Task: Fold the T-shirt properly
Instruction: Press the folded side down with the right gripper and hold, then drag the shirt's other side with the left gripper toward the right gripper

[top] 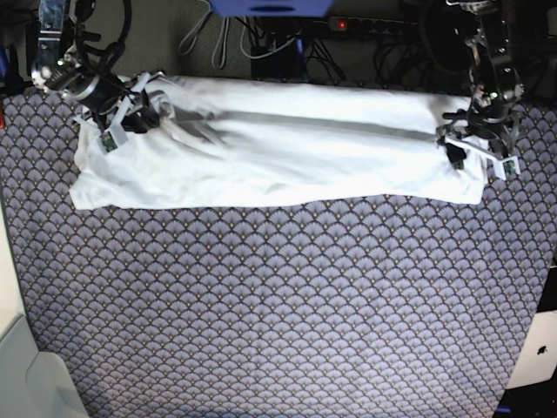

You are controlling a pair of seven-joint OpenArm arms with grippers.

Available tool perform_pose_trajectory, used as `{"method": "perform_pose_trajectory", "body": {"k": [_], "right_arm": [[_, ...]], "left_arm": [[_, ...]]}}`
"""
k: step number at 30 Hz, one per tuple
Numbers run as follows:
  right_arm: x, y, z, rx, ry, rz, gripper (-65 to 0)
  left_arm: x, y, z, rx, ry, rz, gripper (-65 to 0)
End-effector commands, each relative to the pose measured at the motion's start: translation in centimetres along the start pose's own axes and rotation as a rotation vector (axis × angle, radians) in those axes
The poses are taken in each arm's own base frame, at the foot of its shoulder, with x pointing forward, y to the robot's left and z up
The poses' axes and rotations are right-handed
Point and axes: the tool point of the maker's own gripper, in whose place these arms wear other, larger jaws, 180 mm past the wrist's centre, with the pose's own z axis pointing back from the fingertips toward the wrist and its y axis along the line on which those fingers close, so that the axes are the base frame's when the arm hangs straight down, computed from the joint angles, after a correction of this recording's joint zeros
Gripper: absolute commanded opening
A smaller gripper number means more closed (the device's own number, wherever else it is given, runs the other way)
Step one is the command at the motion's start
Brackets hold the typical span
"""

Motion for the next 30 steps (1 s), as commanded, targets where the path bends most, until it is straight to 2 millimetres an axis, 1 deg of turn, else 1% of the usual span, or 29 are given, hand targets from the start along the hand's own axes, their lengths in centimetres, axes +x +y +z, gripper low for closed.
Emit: {"method": "perform_pose_trajectory", "body": {"k": [1, 3, 4, 6, 12, 13, 15, 17, 20, 21, 22, 23, 25, 26, 28, 30], "right_arm": [[0.7, -0.2, 0.3, -0.001, -0.025, 0.013, -52.6], [0.8, -0.2, 0.3, -0.002, -0.028, 0.013, -52.6], [0.8, -0.2, 0.3, -0.002, -0.028, 0.013, -52.6], [0.8, -0.2, 0.3, -0.002, -0.028, 0.013, -52.6], [0.8, -0.2, 0.3, -0.002, -0.028, 0.013, -52.6], [0.8, -0.2, 0.3, -0.002, -0.028, 0.013, -52.6], [0.8, -0.2, 0.3, -0.002, -0.028, 0.013, -52.6], [0.8, -0.2, 0.3, -0.002, -0.028, 0.013, -52.6], [0.8, -0.5, 0.4, -0.005, -0.023, 0.021, -52.6], [0.7, -0.5, 0.4, -0.005, -0.019, 0.022, -52.6], [0.7, -0.6, 0.4, -0.006, -0.019, 0.025, -52.6], [0.7, -0.6, 0.4, -0.006, -0.019, 0.025, -52.6], [0.8, -0.6, 0.4, -0.006, -0.022, 0.026, -52.6], [0.8, -0.6, 0.4, -0.006, -0.022, 0.026, -52.6], [0.8, -0.6, 0.4, -0.006, -0.020, 0.026, -52.6], [0.8, -0.6, 0.4, -0.006, -0.022, 0.026, -52.6]], "left_arm": [[-3.1, 0.8, 0.0, 0.028, 0.124, -0.027, -13.4], [-3.9, 1.0, -0.2, 0.032, 0.146, -0.022, -13.6], [-4.2, 1.0, -0.3, 0.034, 0.154, -0.021, -15.1], [-4.2, 1.0, -0.3, 0.034, 0.155, -0.020, -22.6], [-3.8, 1.0, -0.3, 0.032, 0.144, -0.022, -62.6], [-3.7, 1.0, -0.3, 0.032, 0.141, -0.023, -65.0], [-3.4, 1.0, -0.2, 0.033, 0.135, -0.022, -63.8], [-2.0, 0.7, 0.3, 0.028, 0.094, -0.029, -64.7], [1.7, -0.5, 1.9, 0.005, 0.001, -0.048, -64.8], [2.7, -1.3, 2.6, -0.009, -0.015, -0.048, -64.8], [4.5, -2.2, 3.5, -0.022, -0.052, -0.051, -64.8], [5.6, -2.9, 4.5, -0.034, -0.068, -0.051, -64.8], [9.0, -4.9, 6.3, -0.071, -0.138, -0.046, -64.8], [10.0, -5.6, 7.0, -0.086, -0.157, -0.041, -64.8], [11.2, -8.0, 7.9, -0.138, -0.165, -0.043, -64.8], [11.6, -10.2, 7.9, -0.187, -0.146, -0.059, -64.8]]}}
